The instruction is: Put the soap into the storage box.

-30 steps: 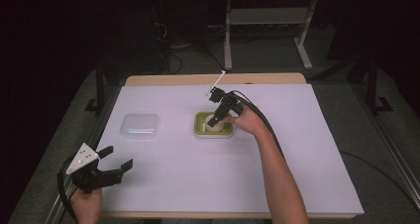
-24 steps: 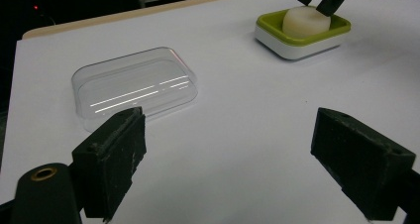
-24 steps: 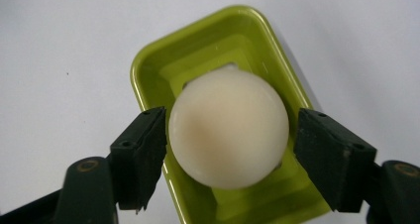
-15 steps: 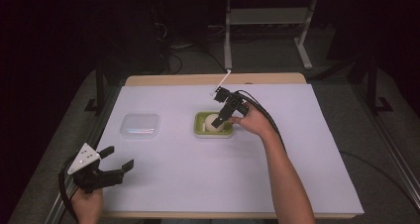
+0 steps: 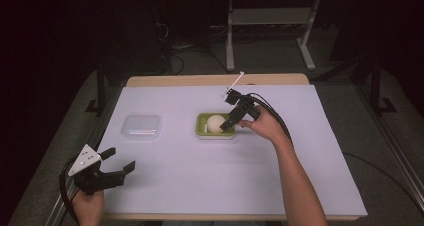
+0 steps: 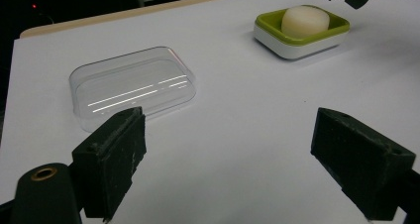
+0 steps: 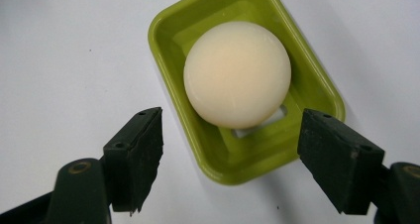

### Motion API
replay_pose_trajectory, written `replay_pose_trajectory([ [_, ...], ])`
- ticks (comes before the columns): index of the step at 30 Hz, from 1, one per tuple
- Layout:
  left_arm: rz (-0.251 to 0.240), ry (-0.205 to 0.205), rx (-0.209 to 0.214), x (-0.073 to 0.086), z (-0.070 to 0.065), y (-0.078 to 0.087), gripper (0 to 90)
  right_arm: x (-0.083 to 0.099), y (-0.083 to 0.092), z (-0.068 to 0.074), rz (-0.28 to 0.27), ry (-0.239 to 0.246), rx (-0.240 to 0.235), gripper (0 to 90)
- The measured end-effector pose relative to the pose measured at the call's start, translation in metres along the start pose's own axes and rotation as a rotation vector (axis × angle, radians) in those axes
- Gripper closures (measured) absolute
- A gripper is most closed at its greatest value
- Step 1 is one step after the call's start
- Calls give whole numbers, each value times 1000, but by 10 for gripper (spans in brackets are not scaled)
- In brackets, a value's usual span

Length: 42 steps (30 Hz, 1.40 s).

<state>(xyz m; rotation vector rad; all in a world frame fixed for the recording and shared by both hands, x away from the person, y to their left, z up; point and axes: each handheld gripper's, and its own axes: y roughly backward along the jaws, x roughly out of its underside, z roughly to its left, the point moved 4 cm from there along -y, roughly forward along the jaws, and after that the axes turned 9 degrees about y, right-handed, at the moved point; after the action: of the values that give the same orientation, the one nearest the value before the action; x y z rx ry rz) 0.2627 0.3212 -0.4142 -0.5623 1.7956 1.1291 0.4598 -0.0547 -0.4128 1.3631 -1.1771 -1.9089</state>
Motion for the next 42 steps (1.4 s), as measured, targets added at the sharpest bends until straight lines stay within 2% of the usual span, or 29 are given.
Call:
replay_pose_trajectory([
  [14, -5, 13, 12, -1, 0, 0, 132, 10, 14, 12, -66, 7, -13, 246],
  [16, -5, 14, 13, -1, 0, 0, 132, 12, 14, 13, -59, 13, -10, 241],
  [26, 4, 17, 24, -1, -1, -1, 132, 21, 25, 21, -89, 11, 2, 243],
  [32, 10, 16, 23, -1, -2, -1, 132, 29, 26, 26, -82, 8, 3, 243],
  [42, 24, 5, 22, -1, -2, -2, 132, 50, 28, 33, -96, -2, 11, 240],
])
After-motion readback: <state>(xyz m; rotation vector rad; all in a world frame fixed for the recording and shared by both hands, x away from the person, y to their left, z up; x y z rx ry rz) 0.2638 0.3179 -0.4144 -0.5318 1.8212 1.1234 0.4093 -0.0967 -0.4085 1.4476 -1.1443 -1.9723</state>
